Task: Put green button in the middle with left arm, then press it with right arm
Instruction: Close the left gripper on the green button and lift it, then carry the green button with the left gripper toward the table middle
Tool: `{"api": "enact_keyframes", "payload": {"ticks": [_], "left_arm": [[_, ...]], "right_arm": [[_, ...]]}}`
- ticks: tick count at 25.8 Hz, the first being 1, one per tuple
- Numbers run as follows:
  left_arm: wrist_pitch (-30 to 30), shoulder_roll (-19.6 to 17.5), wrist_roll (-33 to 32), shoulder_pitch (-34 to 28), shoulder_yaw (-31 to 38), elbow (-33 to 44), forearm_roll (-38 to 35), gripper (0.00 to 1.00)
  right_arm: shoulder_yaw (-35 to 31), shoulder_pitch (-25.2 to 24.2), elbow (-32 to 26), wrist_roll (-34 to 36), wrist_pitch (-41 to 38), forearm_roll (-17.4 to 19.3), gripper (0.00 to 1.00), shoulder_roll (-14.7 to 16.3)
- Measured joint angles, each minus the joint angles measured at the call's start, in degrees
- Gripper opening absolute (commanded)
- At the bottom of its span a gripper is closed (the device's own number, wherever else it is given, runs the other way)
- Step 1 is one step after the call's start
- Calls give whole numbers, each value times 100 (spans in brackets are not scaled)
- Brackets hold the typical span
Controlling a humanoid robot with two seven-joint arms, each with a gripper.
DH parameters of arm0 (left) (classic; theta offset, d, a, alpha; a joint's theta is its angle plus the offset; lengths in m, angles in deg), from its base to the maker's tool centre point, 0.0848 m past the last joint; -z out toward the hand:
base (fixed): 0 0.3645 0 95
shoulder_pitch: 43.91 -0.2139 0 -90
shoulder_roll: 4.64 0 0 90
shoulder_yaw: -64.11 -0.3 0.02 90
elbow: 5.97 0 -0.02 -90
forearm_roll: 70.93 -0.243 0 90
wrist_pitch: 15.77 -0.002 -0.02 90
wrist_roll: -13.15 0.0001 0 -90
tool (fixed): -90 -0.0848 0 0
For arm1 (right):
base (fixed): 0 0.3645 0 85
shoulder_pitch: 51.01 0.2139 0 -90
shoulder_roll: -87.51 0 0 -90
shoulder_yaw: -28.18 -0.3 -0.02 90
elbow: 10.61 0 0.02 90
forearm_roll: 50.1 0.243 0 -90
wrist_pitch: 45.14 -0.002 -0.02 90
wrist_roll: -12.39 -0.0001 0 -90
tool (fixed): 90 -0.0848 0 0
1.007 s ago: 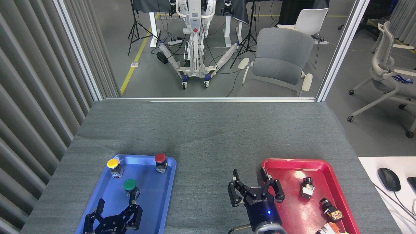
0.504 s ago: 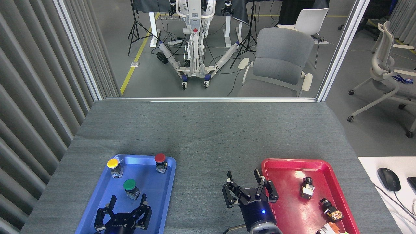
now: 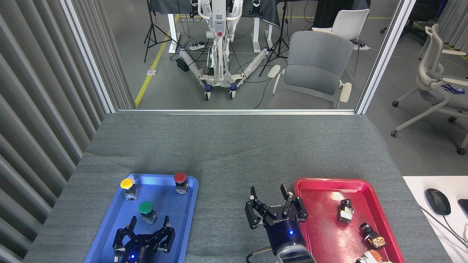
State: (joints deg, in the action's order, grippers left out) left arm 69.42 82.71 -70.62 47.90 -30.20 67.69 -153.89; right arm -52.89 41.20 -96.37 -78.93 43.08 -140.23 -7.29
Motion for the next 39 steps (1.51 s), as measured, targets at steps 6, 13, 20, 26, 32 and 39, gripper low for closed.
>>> {"api": "enact_keyframes", "payload": {"ticks": [6,13,20,26,32,39], "left_arm": [[-213,-6,-93,165,2,-283,41,97],[-172,-7,-230,532,1,-788,76,96],[-175,1,-248,760,5,-1081,133,74],[-218,5,-265,860,10,-1238,144,73],[-260,13,-272,873,21,-1262,222,45],[-239,28,-267,873,18,-1270,268,24]], "right_arm": [[142,34,37,12,24,-2,90,12],[189,127,81,46,59,-34,90,12],[312,172,88,53,-3,-33,91,24],[514,196,101,71,-8,-3,91,81],[534,170,83,38,-9,-6,91,47],[535,133,52,31,-2,-21,91,63]]}}
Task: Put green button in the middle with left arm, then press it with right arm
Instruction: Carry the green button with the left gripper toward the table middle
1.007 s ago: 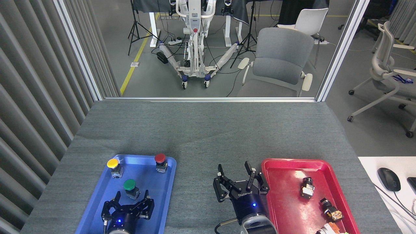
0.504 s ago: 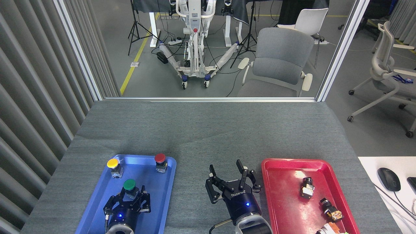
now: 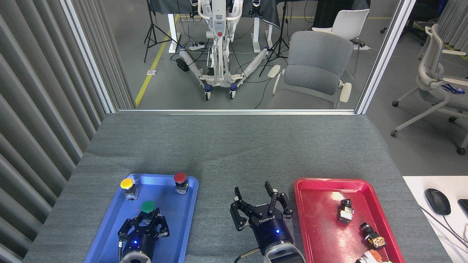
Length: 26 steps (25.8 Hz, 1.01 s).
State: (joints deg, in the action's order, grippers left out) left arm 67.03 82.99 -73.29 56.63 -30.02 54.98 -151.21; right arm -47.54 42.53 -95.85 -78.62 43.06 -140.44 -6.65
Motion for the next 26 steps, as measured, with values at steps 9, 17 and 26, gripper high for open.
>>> {"api": "enact_keyframes", "payload": {"ticks": [9,17,26], "left_arm": [[316,-17,-7,-66,-1,172,102,13],[2298,-129,194,-327,52,983,387,12],[3918,-151,191,-204,-330,1277,369,11]], "right_arm": [[-44,87,-4,-14,337,119,91,78],[-17,77,-15,25,581,103,91,99],[-528,27,-31,82,552,-251,90,-37]]}}
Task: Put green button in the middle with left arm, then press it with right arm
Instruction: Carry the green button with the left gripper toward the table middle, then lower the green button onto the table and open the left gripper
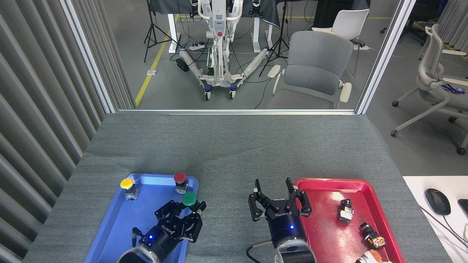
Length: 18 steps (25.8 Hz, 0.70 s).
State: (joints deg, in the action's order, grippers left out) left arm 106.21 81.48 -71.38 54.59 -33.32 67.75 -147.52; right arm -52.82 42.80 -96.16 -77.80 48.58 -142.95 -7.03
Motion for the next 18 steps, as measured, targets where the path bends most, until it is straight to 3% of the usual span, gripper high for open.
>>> {"api": "enact_keyframes", "payload": {"ticks": [5,14,18], "left_arm": [[-439,243,-22,260,-625,-357,-268,10],[-1719,965,36,604,-1252,-1384,-912,10],[-2460,1108,54,672,-1563,-1738,-1025,10]], "right_arm": [[-258,-169,-188,-17,-9,-41,90,-36],[-523,-654,-368,-8,-10,-57,90,-25],[-630,-702,-386,16,7,-65,90,-21]]}}
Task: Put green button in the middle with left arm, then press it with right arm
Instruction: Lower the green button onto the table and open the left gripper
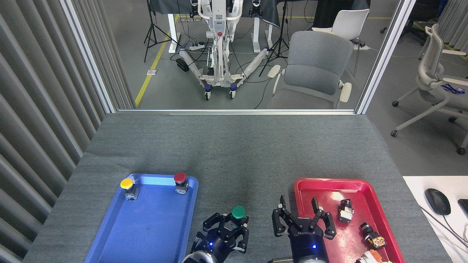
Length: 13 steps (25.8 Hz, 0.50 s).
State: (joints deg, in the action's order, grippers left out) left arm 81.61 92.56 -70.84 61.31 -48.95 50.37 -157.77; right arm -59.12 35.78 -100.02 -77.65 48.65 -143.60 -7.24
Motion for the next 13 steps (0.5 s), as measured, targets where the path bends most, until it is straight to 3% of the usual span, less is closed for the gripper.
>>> {"api": "enact_keyframes", "payload": {"ticks": [7,11,13], "left_arm": [[-470,34,285,80,-355,-273,51,17],[-535,35,403,85,-443,-323,197,60],[-540,35,470,86,-461,-332,423,74]], "right_arm": [[-174,-4,20,19,33,-1,90,-13],[-190,14,46,27,34,5,90,-20],[-185,19,50,8,34,6,90,-23]]}}
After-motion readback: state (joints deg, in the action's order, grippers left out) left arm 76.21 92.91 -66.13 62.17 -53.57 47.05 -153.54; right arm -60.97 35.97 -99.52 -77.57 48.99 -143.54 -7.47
